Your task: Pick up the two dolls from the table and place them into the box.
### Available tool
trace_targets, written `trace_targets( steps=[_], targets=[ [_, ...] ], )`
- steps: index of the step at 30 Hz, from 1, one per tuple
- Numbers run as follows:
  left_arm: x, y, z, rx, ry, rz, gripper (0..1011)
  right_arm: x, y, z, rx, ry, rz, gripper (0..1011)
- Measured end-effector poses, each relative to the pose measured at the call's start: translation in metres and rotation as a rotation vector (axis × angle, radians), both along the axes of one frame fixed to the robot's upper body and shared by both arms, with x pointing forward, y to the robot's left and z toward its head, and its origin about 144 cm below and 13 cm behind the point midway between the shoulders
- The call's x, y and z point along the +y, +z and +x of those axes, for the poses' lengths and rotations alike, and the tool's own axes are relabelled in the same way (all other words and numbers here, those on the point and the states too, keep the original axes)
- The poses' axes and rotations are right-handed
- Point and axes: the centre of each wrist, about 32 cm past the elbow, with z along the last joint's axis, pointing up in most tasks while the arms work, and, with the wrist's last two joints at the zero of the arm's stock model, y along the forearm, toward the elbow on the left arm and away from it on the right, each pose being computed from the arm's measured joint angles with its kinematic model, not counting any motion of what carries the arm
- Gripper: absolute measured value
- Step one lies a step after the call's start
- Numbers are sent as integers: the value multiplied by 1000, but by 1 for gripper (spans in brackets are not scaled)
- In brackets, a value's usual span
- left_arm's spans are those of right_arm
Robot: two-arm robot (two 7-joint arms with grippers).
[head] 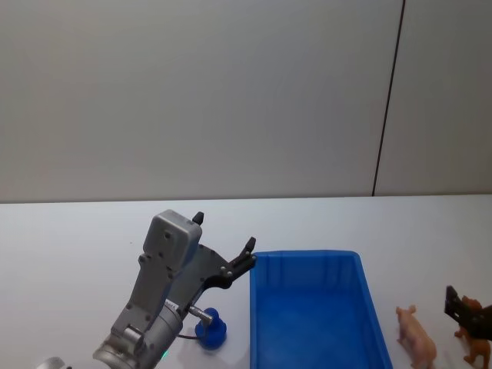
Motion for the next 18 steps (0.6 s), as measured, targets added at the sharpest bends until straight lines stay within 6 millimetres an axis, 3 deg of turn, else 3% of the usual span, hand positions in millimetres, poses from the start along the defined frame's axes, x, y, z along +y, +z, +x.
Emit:
trace_targets(
  steps=[18],
  targets=[
    [0,0,0,0,0,0,1001,-13,-19,0,118,-47,12,1000]
  ],
)
